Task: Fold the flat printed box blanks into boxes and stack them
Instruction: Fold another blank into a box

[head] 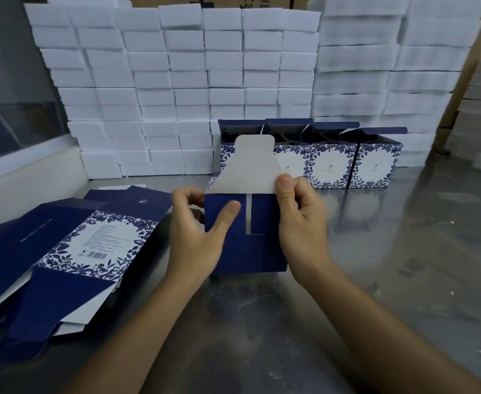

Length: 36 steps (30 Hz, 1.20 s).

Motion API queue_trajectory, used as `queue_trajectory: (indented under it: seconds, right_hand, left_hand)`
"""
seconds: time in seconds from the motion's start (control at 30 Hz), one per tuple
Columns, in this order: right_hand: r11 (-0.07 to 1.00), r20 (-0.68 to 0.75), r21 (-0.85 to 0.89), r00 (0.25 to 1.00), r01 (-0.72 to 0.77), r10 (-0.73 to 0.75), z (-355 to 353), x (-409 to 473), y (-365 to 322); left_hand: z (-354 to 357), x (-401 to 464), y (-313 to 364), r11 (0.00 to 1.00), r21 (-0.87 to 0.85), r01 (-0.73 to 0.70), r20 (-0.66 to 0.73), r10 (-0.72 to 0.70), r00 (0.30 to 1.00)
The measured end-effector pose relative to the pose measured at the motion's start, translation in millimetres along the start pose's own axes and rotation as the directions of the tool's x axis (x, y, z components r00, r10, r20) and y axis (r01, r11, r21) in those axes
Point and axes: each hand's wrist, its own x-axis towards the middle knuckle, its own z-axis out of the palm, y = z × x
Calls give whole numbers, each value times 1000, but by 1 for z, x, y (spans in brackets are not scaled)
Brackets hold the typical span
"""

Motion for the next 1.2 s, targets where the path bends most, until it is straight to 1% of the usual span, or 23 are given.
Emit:
queue_trajectory:
  seconds: [0.03, 0.1, 0.17, 0.27, 0.5, 0.63, 0.77, 0.9, 1.03, 1.13, 1.2]
  right_hand:
    - [1000, 6, 11, 1000, -5, 5, 1, 0, 0]
    - [999, 14, 30, 1000, -12, 11, 0, -1, -1]
    - [999, 9, 51, 1000, -14, 14, -1, 0, -1]
    - [999, -7, 51, 1000, -7, 7, -1, -1, 0]
    - [999, -36, 47, 999, 4, -3, 0, -1, 1]
    - [998, -103, 57, 994, -28, 34, -4, 2, 1]
    - [992, -185, 106, 978, -75, 94, -8, 7, -1]
    - [986, -218, 144, 969, -82, 113, -6, 6, 0]
    - [985, -223, 143, 967, -96, 126, -7, 7, 0]
    - [975, -247, 174, 953, -135, 176, -9, 10, -1]
    - [960, -262, 228, 939, -166, 224, -11, 12, -2]
  left_hand:
    - [0, 1, 0, 997, 71, -32, -29, 34, 999]
    - [-2, 2, 1, 971, 208, -115, -28, 123, 992]
    - [-5, 4, 3, 949, 266, -167, 1, 173, 985]
    - [-8, 6, 4, 930, 309, -201, 8, 209, 978]
    - [-9, 7, 4, 908, 328, -262, 15, 272, 962]
    - [-9, 3, 5, 883, 348, -315, 68, 312, 948]
    - [-8, -1, 9, 814, 427, -394, 153, 365, 918]
    - [-9, 2, 11, 754, 490, -438, 171, 409, 896]
    - [-8, 0, 10, 754, 483, -444, 172, 416, 893]
    - [-8, -2, 8, 778, 444, -444, 202, 396, 896]
    - [-9, -4, 5, 775, 439, -455, 226, 395, 891]
